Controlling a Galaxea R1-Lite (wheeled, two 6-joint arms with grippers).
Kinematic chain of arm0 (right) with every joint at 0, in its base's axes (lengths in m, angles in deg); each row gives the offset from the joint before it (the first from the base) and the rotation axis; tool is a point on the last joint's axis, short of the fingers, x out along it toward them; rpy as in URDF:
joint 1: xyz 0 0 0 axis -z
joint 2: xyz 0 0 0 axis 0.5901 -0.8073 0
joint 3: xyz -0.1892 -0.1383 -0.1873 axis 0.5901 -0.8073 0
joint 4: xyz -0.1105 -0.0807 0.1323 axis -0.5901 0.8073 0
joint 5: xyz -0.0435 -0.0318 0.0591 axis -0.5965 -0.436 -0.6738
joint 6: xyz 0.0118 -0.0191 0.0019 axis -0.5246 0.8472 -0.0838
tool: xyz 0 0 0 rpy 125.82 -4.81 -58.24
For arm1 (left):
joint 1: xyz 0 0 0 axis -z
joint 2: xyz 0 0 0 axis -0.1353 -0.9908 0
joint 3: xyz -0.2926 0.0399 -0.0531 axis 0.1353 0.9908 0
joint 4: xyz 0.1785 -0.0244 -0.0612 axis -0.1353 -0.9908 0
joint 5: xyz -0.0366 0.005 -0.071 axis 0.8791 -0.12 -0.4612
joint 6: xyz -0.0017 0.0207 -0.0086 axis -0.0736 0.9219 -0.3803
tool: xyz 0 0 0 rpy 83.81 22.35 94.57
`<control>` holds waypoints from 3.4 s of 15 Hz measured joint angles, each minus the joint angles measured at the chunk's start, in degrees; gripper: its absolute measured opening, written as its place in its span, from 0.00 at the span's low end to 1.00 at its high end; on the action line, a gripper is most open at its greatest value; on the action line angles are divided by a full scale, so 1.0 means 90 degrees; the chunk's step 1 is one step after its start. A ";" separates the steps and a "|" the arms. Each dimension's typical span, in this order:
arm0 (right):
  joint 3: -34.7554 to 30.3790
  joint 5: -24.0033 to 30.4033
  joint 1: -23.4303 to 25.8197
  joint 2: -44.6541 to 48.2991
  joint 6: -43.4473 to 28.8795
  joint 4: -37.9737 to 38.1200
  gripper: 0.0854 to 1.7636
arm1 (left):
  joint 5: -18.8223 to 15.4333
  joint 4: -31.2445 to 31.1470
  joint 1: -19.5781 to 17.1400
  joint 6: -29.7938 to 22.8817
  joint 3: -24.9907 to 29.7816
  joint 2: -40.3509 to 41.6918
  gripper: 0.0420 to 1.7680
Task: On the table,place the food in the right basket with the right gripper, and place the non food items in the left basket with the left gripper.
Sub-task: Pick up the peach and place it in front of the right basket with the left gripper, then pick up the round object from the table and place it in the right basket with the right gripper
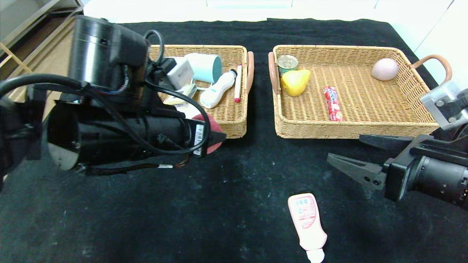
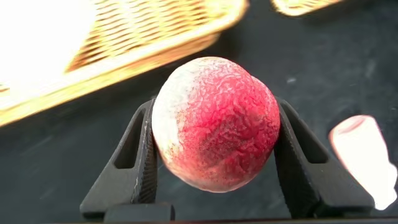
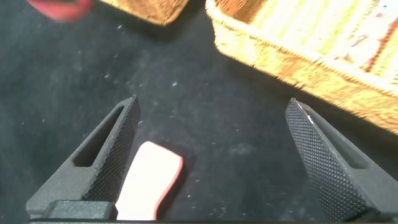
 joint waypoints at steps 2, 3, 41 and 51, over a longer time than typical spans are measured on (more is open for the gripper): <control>0.0042 0.0004 0.0077 0.0050 -0.0001 0.0016 0.97 | 0.0140 -0.0007 0.0383 0.0012 -0.0313 -0.0446 0.61; 0.0053 0.0004 0.0092 0.0070 -0.0001 0.0014 0.97 | 0.0168 0.0009 0.0524 0.0012 -0.0433 -0.0641 0.61; 0.0068 0.0007 0.0223 0.0041 0.0011 0.0009 0.97 | 0.0423 0.0034 0.1224 0.0138 0.0064 -0.0368 0.94; 0.0003 0.0007 0.0084 -0.0039 0.0000 0.0031 0.97 | -0.1491 0.2435 0.0726 0.0936 0.3175 0.1830 0.96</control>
